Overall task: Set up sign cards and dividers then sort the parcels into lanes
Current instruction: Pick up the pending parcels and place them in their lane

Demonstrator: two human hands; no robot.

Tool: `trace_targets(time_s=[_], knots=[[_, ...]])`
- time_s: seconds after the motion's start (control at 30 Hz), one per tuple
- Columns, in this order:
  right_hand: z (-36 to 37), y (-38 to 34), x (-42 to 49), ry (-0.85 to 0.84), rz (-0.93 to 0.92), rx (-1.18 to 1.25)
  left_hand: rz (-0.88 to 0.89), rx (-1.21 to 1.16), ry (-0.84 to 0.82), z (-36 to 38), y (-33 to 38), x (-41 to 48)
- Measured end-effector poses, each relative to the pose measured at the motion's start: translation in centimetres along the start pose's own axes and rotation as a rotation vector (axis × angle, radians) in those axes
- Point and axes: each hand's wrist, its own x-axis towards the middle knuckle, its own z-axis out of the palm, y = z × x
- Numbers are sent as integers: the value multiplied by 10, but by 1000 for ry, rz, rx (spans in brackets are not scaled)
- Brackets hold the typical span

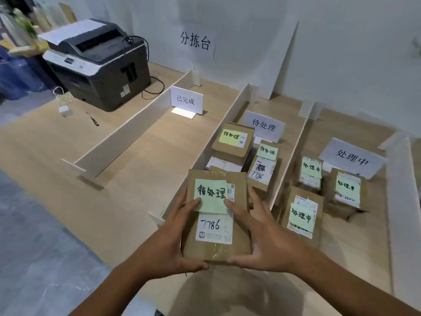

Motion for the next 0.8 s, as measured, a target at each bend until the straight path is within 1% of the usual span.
trace_targets(time_s=[0.13,0.27,0.47,0.6,0.8], knots=[[20,1,28,-27,169,16,81,-4,-92,-17,-46,34],[37,2,55,-32,341,22,146,-15,-239,-30,-85,71],[54,17,91,-13,546,58,145,56,-442,-29,-135,128],[67,30,104,-2,620,61,167,61,-497,-17,-156,148],[87,35,106,76,641,101,172,2,-494,-12,-170,148]])
